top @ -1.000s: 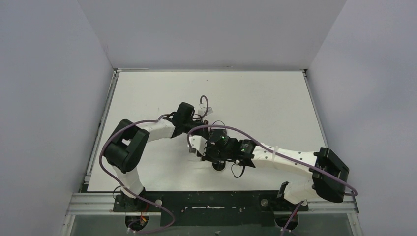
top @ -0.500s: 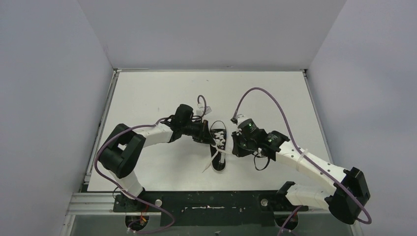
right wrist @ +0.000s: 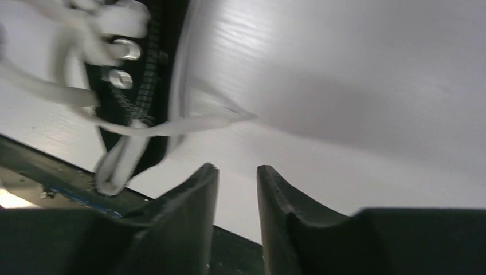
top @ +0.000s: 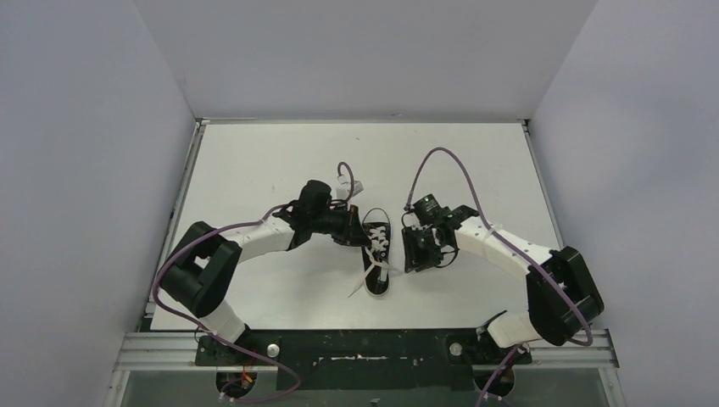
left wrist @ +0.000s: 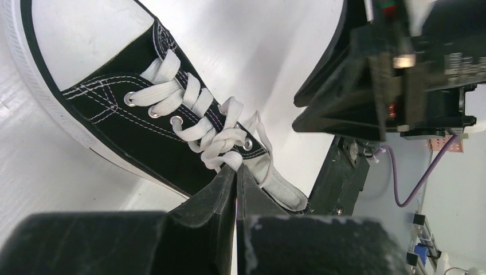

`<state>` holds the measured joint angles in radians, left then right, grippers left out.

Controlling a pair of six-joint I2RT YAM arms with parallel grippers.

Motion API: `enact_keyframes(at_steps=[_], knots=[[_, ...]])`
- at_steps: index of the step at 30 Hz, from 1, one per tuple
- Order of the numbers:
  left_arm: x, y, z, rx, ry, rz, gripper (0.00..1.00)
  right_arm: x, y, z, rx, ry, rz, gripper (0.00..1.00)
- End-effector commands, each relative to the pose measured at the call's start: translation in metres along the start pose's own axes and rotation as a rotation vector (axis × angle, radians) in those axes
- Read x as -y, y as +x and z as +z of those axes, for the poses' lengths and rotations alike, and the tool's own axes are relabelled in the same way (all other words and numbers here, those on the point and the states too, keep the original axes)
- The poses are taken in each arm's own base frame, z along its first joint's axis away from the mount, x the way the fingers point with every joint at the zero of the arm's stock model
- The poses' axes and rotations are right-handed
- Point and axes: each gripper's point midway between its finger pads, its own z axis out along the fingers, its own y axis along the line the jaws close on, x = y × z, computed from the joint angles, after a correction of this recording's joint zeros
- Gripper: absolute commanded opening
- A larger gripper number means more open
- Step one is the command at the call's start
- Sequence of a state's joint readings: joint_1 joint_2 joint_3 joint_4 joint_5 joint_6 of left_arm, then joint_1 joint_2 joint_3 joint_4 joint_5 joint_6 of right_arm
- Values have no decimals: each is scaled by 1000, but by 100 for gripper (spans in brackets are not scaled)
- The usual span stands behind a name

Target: Tie the shoes

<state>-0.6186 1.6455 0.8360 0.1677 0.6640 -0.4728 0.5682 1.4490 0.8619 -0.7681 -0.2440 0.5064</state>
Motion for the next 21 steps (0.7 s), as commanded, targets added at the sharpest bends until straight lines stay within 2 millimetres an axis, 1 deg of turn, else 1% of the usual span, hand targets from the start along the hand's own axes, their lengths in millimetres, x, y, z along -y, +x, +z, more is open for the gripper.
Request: enact_keyframes(at_steps=[1, 2, 4, 8, 11, 13, 17, 21], knots=[[13, -12, -6, 33, 36, 53, 0, -57, -56, -39, 313, -304, -436, 43], [13, -12, -5, 28, 42, 51, 0, -61, -58, -42, 332, -332, -514, 48], [13, -12, -4, 24, 46, 46, 0, -71, -57, -41, 343, -386, -662, 51], [16, -18, -2, 41, 60, 41, 0, -89, -55, -36, 382, -411, -899, 50], [15, -19, -1, 48, 63, 34, 0, -101, -47, -28, 431, -443, -1023, 48], [15, -20, -1, 46, 66, 26, 0, -104, -46, -23, 452, -437, -1058, 47], [15, -18, 1, 46, 76, 12, 0, -107, -52, -18, 462, -406, -1067, 45], [15, -18, 1, 58, 90, -9, 0, -105, -52, -3, 434, -399, -1078, 40]])
